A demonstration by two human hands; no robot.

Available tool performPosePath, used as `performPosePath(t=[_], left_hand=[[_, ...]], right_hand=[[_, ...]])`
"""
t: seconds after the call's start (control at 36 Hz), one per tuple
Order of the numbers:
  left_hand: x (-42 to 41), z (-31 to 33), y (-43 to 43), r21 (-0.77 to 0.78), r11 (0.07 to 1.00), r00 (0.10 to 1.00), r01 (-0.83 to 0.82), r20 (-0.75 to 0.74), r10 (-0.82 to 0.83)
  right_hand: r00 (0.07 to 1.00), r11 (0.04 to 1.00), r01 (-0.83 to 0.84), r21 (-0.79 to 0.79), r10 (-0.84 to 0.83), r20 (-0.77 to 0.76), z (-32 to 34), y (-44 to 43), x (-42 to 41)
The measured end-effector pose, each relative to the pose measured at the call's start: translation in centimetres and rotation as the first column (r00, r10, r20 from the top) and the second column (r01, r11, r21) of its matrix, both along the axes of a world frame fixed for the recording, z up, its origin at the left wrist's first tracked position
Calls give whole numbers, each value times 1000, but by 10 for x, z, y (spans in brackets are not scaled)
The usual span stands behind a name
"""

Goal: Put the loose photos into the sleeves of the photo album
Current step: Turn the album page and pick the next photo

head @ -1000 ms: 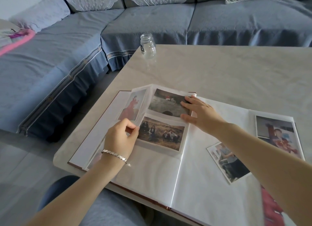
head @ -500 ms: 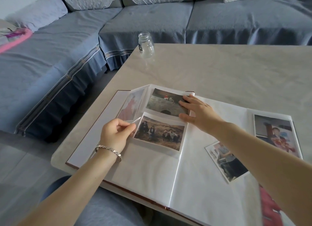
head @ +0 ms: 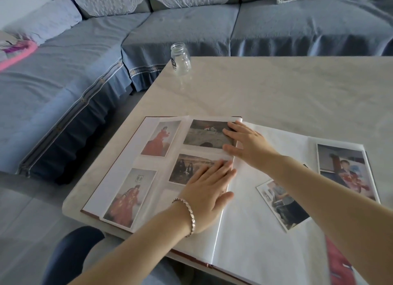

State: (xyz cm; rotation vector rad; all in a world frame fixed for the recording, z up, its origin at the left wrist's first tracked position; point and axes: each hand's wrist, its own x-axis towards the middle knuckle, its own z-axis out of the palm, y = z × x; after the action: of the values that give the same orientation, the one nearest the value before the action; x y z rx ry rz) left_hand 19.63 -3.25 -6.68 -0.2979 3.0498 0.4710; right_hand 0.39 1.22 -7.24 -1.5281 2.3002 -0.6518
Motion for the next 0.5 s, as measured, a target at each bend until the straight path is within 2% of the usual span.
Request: performPosePath(t=[0.14,0.28,0.36,0.42,0.5], left_hand=[[5,-5,-14,17,986,984,-166,73,165],[4,-3,-27,9,917,905,-399,165,392],[0,-2,-25,0,876,862,-482,180,474],[-3,1,-22,-18,869,852,-494,187,488],[-6,3,-19,-52,855,838,-516,178,516]], right_hand=[[1000,1000,4,4,-4,10,0,0,0],[1000,1000,-7,22,6,23,3,1,2],[999,999,-19,26,18,39,12,7,3],[999,1000,28,-5,-27,34,18,19,2],[978,976,208,-61,-209,-12,23,49,-8]])
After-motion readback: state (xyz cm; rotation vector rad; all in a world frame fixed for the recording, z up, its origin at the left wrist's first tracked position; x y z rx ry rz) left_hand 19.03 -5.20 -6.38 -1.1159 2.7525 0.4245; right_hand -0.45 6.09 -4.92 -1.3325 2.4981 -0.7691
